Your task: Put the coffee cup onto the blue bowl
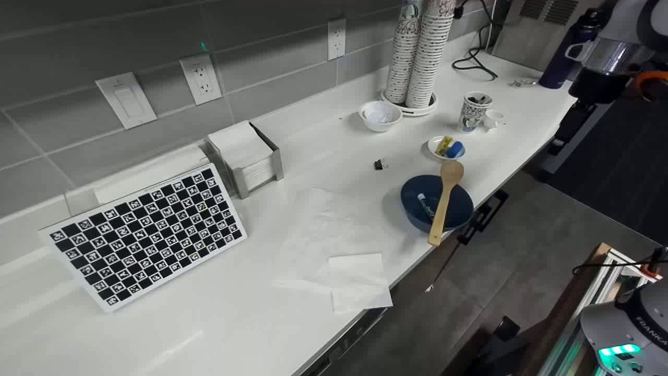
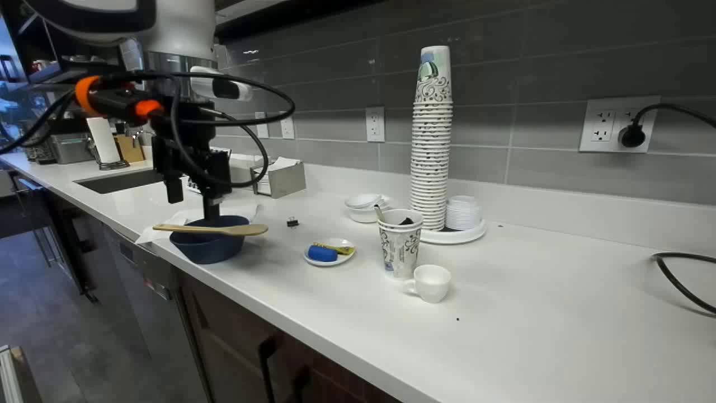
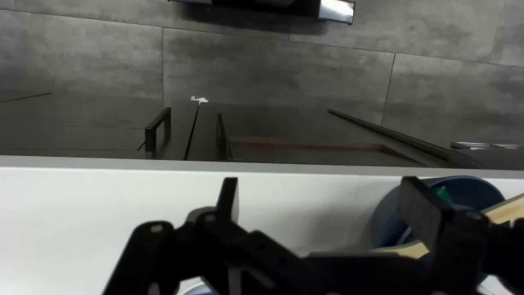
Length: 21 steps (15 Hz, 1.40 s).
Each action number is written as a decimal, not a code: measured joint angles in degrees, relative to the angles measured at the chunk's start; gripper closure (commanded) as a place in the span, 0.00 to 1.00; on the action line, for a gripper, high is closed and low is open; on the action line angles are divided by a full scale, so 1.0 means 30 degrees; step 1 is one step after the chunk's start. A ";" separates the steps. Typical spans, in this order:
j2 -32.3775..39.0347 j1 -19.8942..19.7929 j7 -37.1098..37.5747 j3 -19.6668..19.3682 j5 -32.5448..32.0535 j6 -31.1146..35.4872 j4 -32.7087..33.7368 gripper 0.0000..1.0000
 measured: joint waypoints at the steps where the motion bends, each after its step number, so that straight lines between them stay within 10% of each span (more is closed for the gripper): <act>1: 0.0000 0.0000 0.0000 0.0000 0.0000 0.0000 0.0000 0.00; 10: 0.0010 -0.0022 0.0100 0.0017 0.0048 0.0123 0.0003 0.00; 21: 0.6655 -0.1131 0.5732 -0.0198 0.1891 0.8675 0.5715 0.00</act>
